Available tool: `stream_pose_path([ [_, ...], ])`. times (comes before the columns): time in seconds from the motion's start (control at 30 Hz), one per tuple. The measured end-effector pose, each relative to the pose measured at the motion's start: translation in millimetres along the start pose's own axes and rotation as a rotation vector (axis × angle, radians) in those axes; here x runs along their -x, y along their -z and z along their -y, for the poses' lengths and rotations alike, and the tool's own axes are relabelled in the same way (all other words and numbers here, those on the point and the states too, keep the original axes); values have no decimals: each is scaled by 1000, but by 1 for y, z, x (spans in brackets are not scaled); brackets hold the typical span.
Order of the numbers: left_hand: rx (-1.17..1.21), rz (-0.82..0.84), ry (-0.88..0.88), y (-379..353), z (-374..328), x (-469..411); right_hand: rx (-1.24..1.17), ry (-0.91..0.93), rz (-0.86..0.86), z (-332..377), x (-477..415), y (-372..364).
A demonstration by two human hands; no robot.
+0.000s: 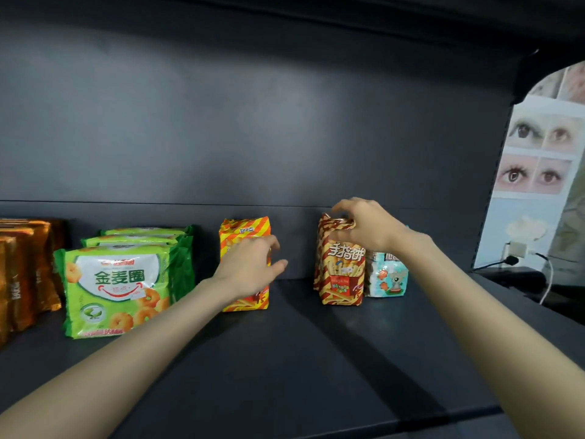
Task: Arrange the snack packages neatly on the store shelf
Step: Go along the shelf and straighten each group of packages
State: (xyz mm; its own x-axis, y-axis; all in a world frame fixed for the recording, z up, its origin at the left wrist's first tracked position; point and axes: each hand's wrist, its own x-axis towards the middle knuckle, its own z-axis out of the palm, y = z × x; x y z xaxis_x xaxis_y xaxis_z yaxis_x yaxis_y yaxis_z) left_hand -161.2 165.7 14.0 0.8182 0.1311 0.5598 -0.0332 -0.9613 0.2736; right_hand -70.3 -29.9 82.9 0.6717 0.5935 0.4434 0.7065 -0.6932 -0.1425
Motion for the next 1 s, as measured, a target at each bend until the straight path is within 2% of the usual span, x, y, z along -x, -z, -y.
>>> stream_pose_path([
  [0.17, -11, 17, -18, -22, -31, -24, 27, -17, 26, -43, 3, 13],
  [0.37, 36, 71, 58, -55, -56, -42, -4, 7, 64, -84, -1, 12],
  [0.73, 440, 269, 254, -94, -63, -56, -97, 137, 154, -123, -27, -11],
  [1.0, 591, 411, 254, -112, -56, -64, -16, 147, 224, -130, -47, -27],
])
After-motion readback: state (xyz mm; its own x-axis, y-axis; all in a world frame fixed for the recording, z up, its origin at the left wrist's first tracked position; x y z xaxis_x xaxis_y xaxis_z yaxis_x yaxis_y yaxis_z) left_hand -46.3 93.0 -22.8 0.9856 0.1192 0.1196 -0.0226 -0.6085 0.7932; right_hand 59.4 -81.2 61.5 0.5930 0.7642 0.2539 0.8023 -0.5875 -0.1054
